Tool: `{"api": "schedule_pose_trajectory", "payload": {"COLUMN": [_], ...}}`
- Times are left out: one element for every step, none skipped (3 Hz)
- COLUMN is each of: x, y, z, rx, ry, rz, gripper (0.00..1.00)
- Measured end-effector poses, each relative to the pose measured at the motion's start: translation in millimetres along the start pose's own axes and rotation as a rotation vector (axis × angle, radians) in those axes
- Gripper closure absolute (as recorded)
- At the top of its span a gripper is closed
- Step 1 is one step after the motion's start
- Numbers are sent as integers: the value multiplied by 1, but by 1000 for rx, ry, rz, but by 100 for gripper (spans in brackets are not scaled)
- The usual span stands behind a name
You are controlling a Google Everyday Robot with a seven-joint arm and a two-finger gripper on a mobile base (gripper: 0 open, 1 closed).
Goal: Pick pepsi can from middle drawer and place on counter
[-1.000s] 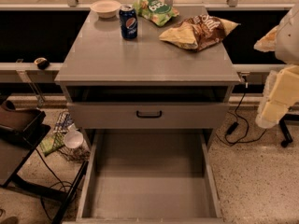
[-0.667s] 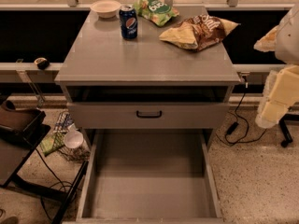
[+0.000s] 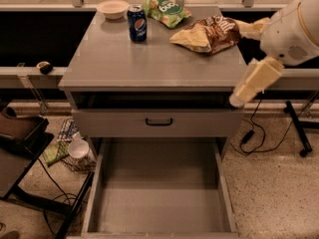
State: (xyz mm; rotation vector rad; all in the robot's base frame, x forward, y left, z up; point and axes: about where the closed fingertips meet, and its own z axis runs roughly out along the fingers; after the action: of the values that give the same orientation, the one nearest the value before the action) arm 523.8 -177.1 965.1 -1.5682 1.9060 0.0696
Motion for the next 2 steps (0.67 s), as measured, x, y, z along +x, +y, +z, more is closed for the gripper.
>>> {"api": "schedule_pose_trajectory", "payload": {"x": [-34, -87], "y": [-63, -118], "z": [21, 48], "rx": [104, 143], "ry": [-260, -466], "rz": [38, 123], "gripper": [0, 0]}}
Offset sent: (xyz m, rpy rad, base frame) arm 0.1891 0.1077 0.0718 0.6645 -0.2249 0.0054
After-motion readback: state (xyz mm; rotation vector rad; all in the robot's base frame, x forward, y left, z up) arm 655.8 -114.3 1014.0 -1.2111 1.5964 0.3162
